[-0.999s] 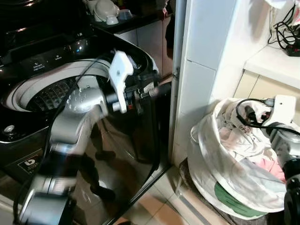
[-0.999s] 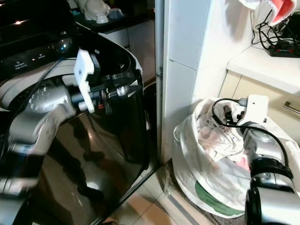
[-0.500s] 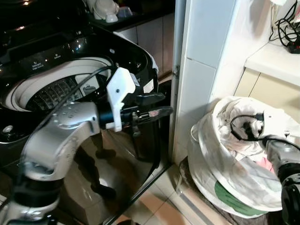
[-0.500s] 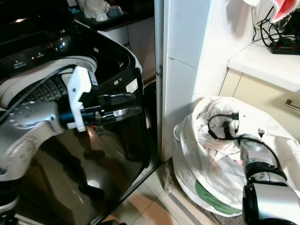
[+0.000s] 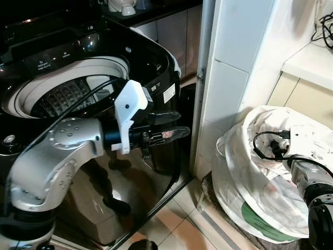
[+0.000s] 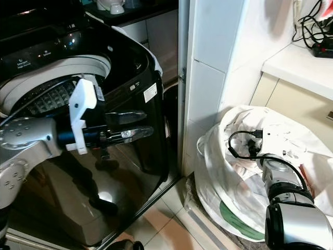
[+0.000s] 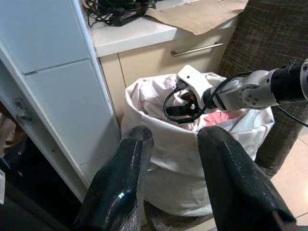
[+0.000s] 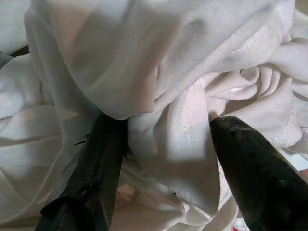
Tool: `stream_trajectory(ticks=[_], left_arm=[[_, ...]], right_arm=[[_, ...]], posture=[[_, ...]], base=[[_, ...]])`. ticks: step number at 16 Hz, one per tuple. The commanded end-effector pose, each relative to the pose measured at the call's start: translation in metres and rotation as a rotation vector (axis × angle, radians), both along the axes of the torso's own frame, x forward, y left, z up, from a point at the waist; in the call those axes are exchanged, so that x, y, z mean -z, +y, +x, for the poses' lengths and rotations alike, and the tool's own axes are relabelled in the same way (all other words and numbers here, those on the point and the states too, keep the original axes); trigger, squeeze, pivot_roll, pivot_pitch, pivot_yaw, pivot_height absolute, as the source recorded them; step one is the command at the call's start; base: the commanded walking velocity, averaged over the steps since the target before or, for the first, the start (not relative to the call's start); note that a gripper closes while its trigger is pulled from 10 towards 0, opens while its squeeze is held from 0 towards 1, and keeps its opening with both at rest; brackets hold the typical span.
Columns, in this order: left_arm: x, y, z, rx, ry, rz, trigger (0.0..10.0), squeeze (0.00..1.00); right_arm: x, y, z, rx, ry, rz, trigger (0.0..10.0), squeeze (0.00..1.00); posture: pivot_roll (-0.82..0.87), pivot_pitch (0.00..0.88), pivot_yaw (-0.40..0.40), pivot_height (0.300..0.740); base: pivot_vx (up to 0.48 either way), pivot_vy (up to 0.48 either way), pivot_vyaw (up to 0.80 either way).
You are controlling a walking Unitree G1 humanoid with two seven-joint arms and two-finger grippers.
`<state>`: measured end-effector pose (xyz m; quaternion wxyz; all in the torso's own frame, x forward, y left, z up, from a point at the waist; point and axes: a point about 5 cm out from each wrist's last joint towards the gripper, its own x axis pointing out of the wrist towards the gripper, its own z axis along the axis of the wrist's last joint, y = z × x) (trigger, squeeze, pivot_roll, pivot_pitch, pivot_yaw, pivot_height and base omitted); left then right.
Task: Clothes washing
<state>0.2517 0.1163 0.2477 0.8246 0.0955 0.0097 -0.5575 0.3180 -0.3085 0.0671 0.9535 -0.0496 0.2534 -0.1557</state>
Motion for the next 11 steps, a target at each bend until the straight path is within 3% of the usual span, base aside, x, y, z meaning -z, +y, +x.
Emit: stream_trajectory(ticks=[1, 11], left_arm=[[-0.0012, 0.0025, -0.0022, -0.004, 0.006, -0.002, 10.0, 0.0], [-0.0014, -0.0011, -0.0008, 0.004, 0.026, -0.015, 10.0, 0.0]], right_arm=[[-0.0017, 0.0015, 0.0022, 0.01, -0.015, 0.023, 0.0, 0.0], [-0.0075, -0.0064, 0.0019, 0.033, -0.041, 0.044, 0.0, 0.0]], posture=[[0.27, 0.084, 0.084, 0.74], [0.24, 0.066, 0.087, 0.74]], base=[[0.0, 0.0, 0.0], [0.0, 0.0, 0.0]])
